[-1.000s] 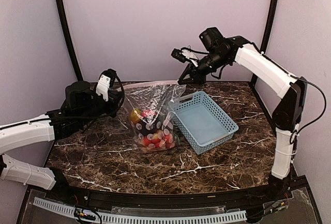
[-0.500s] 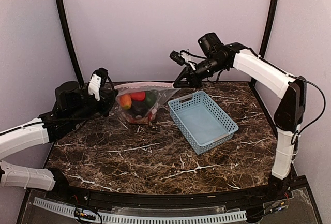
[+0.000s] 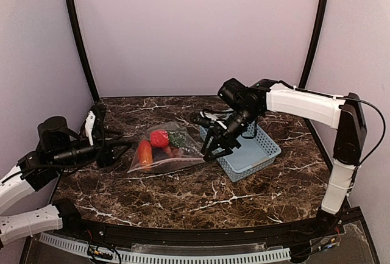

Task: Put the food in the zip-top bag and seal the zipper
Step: Place the zipper food storage bag at the center of the board, then reset both arms

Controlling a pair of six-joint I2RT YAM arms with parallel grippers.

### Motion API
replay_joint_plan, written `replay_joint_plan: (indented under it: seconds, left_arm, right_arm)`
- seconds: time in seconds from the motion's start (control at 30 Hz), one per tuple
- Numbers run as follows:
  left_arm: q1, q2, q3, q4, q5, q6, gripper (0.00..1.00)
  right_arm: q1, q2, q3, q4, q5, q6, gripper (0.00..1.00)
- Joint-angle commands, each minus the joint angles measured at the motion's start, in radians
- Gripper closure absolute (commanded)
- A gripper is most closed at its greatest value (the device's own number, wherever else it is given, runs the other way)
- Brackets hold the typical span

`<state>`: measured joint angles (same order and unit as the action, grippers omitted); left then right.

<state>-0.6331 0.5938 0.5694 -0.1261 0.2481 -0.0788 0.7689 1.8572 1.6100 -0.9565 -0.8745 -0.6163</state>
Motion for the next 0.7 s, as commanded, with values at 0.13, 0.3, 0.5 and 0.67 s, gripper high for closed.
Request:
replay_joint_plan:
  seconds: [0.13, 0.3, 0.5, 0.67]
  left_arm:
    - [0.002, -0.046, 0.041, -0.141, -0.003, -0.032, 0.34]
    - [0.002, 0.099, 0.141, -0.143, -0.212, -0.004, 0.29]
    - [0.003, 0.278, 0.276, -0.140, -0.421, 0.043, 0.26]
    - [0.002, 0.329, 0.298, -0.077, -0.505, 0.053, 0.24]
  right_arm:
    - [0.006, -0.169, -0.029, -0.114, 0.042, -0.055, 0.50]
    - [-0.046, -0.230, -0.010, -0.087, 0.132, -0.052, 0.45]
    - [-0.239, -0.269, 0.038, 0.007, 0.124, 0.064, 0.41]
    - [-0.381, -0.325, -0.009, 0.145, 0.163, 0.191, 0.39]
